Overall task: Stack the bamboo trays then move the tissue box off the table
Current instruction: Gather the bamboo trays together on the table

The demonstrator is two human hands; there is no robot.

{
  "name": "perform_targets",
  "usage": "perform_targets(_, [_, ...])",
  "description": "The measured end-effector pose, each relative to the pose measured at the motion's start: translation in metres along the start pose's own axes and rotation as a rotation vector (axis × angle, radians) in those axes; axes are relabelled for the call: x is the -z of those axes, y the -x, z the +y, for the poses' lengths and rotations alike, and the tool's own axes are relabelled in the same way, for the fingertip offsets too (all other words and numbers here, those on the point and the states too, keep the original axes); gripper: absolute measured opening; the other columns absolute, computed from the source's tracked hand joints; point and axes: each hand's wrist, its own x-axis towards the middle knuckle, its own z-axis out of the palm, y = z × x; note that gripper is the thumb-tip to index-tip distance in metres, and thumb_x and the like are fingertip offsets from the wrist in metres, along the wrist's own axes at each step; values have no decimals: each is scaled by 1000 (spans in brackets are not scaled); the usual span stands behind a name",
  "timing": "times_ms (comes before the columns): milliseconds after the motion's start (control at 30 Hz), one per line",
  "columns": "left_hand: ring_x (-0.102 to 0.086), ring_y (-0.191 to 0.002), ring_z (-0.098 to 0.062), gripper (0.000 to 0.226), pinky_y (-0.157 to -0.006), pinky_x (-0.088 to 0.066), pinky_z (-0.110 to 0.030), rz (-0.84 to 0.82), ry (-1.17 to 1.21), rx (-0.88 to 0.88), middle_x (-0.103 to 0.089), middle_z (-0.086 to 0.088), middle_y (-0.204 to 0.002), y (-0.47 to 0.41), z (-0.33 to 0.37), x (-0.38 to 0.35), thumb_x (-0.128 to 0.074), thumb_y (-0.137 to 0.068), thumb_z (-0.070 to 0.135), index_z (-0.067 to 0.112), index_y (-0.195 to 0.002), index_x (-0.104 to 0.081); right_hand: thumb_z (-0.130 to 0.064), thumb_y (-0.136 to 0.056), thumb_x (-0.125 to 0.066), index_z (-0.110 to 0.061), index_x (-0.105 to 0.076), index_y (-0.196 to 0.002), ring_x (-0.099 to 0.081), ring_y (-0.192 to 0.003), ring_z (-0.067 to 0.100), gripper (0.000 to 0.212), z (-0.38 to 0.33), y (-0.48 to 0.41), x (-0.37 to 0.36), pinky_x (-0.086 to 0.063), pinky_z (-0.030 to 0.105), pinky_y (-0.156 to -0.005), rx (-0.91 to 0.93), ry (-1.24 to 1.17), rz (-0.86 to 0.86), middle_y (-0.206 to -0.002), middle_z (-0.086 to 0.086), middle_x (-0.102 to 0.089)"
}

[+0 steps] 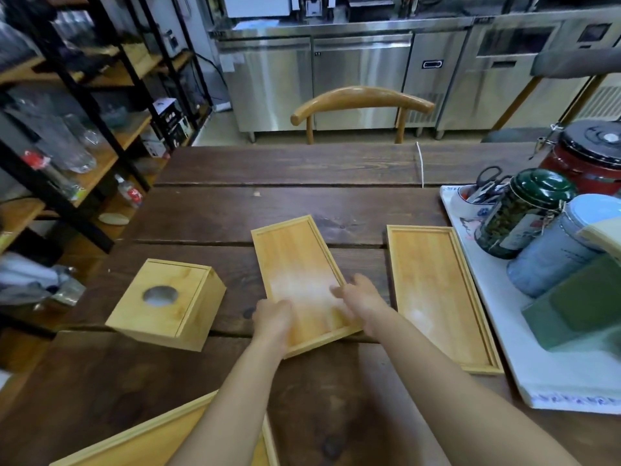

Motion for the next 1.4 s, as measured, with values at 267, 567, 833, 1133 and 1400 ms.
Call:
perform_targets(267, [-57, -106, -27, 29, -81, -40, -30, -4, -127, -360, -56, 1, -103, 46, -5, -31, -33, -102, 24, 12, -114, -56, -20, -94, -49, -2, -62, -92, -58, -83, 26, 23, 8, 15, 47, -44, 33, -71, 230, 267, 350, -86, 10, -62])
perform_targets(567, [-46, -131, -22, 44, -111, -37, -39, -236, -48, -448, -50, 1, -144, 80, -5, -131, -38, -101, 18, 20, -145, -40, -11, -92, -47, -9, -42, -63, -52, -79, 34, 30, 46, 22, 148, -34, 34, -69, 189, 370, 658, -88, 22, -58])
perform_targets(833, [-23, -146, -30, 48, -117, -26, -44, -260, -194, -399, -32, -5, -157, 96, -26, -162, -33, -102, 19, 21, -150, -29, -6, -89, -50, 0, -53, -68, -57, -92, 42, 22, 76, 21, 175, -42, 41, -76, 154, 456, 690, -93, 30, -64])
perform_targets(1133, [-48, -129, -27, 44, -107, -39, -38, -206, -225, -496, -50, -4, -144, 92, -30, -162, -37, -100, 12, 22, -143, -41, -4, -89, -50, -1, -52, -69, -56, -85, 39, 20, 92, 9, 170, -40, 38, -70, 146, 398, 665, -81, 22, -57])
perform_targets(1400, [-46, -131, -20, 48, -109, -40, -42, -302, -275, -503, -49, -1, -144, 85, -23, -144, -49, -96, 21, 22, -143, -39, -13, -90, -43, 5, -60, -96, -52, -103, 40, 26, 84, 22, 169, -39, 43, -84, 145, 727, 730, -104, 22, -58])
